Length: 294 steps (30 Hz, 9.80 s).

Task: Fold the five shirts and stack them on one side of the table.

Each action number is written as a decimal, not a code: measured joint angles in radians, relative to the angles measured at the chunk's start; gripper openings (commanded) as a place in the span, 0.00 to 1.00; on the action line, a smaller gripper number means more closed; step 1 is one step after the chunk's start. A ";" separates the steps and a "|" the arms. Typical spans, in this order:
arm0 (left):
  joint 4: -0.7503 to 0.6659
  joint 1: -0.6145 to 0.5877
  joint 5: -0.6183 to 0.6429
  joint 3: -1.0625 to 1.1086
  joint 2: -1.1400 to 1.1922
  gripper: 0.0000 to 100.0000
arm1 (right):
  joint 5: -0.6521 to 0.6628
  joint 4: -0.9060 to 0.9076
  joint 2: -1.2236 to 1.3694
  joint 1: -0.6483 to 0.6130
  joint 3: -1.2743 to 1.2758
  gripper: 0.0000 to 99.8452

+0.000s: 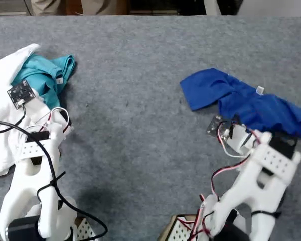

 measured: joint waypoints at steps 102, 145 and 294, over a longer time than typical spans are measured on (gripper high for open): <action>0.051 0.000 -0.002 -0.201 0.305 0.02 | -0.164 -0.259 0.318 -0.258 -0.051 0.10; 0.051 0.002 -0.002 -0.201 0.308 0.02 | -0.210 -0.078 0.582 -0.305 -0.319 0.00; 1.175 0.729 0.600 -1.952 1.274 0.17 | -1.088 0.141 1.639 -0.255 -1.935 0.00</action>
